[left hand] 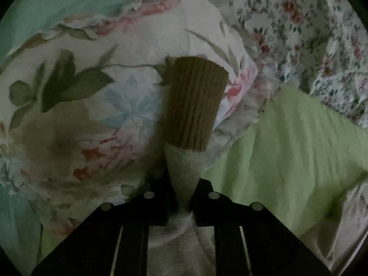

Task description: Fold small clothes

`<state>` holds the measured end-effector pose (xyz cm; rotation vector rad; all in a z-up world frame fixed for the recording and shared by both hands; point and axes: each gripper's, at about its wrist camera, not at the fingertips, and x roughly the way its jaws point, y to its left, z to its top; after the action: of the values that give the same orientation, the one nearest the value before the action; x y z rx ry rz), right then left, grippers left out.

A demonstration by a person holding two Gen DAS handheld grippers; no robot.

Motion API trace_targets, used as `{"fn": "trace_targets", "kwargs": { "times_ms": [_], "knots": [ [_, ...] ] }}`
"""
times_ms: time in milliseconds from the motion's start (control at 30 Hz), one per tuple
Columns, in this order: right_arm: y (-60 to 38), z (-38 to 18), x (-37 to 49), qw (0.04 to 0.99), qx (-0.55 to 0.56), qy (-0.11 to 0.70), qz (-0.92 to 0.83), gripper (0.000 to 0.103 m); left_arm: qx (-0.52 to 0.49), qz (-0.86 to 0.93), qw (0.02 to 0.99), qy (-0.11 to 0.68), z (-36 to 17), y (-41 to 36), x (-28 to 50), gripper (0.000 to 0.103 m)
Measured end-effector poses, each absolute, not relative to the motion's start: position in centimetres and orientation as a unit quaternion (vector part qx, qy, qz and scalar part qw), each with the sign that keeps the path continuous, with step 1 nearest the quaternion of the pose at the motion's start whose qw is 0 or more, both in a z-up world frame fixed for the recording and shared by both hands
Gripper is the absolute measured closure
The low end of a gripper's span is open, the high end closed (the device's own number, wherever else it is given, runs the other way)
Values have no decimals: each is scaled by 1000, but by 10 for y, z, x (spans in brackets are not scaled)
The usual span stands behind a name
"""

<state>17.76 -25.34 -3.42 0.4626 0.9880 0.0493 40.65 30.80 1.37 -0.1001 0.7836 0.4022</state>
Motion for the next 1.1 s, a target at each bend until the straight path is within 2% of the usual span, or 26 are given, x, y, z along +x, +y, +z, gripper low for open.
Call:
{"fn": "trace_targets", "kwargs": {
  "times_ms": [233, 500, 767, 933, 1033, 1100],
  "knots": [
    [-246, -30, 175, 859, 223, 459, 37, 44, -73, 81, 942, 317, 53, 254, 342, 92],
    [-248, -19, 164, 866, 241, 437, 38, 44, -58, -94, 950, 293, 76, 107, 279, 92],
    [-282, -16, 148, 869, 271, 415, -3, 44, -6, -199, 917, 345, 24, -45, 280, 92],
    [-303, -16, 142, 869, 281, 407, -22, 44, 19, -205, 898, 389, -23, -89, 302, 90],
    [-310, -17, 143, 866, 291, 406, -28, 44, 29, -203, 888, 412, -42, -96, 309, 83],
    [-311, -17, 145, 865, 296, 404, -27, 44, 23, -213, 883, 419, -46, -93, 306, 66]
  ]
}}
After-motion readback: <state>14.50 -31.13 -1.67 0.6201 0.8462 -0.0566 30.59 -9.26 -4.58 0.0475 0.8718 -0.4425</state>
